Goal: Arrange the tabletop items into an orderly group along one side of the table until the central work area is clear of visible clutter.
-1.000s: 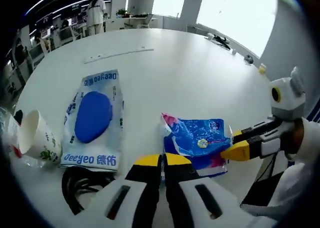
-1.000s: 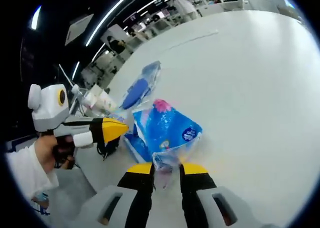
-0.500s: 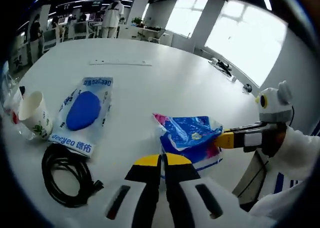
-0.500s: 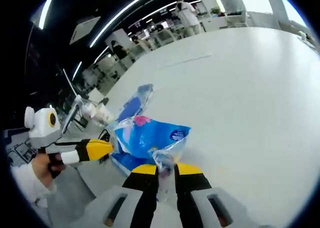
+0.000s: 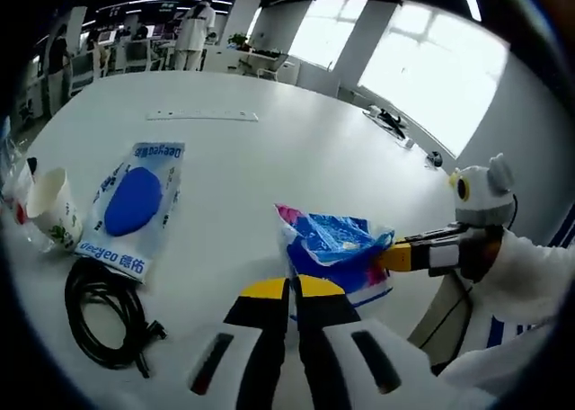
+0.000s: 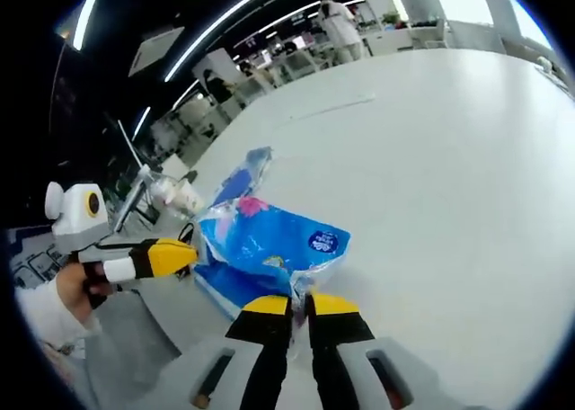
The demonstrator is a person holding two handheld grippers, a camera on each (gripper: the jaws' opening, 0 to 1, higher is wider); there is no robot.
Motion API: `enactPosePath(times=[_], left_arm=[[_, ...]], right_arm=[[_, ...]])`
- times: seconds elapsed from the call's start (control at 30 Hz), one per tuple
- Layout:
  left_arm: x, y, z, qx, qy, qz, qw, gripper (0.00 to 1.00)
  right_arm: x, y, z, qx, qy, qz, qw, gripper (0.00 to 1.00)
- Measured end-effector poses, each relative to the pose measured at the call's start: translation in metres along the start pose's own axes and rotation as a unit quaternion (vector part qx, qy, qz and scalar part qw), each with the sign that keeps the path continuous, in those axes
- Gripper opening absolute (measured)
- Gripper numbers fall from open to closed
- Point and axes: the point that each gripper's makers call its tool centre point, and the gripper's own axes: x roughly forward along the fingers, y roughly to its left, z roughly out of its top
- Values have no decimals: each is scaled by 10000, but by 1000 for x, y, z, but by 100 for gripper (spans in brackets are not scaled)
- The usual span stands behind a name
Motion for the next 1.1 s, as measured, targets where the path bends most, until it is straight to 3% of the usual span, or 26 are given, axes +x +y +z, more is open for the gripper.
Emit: enactPosePath(times=[0.13,0.33,0.47,0.6,0.8,1.0,1.1], left_arm=[[6,6,19,83,-26,42,10000,0],[22,9,59,145,-100,19,9998,0],[36,11,85,190,-73,-53,9998,0],[54,15,102,233,-9,-5,9997,0],[81,15,107,709,376,68,9968,0],[102,15,109,583,558,35,9967,0],[114,16,98,682,804,32,9944,0]], right_arm=[[2,-5,22,180,-119,70,9997,3],[11,-15,68,-64,-277,67,9996,3],[13,-23,89,-104,-353,61,9993,3],[19,-34,105,-67,-370,80,9993,3],[30,-53,118,-185,-263,-44,9995,3],[37,-74,117,-77,-154,-115,9998,3],[45,-84,108,27,-2,-150,9999,3]])
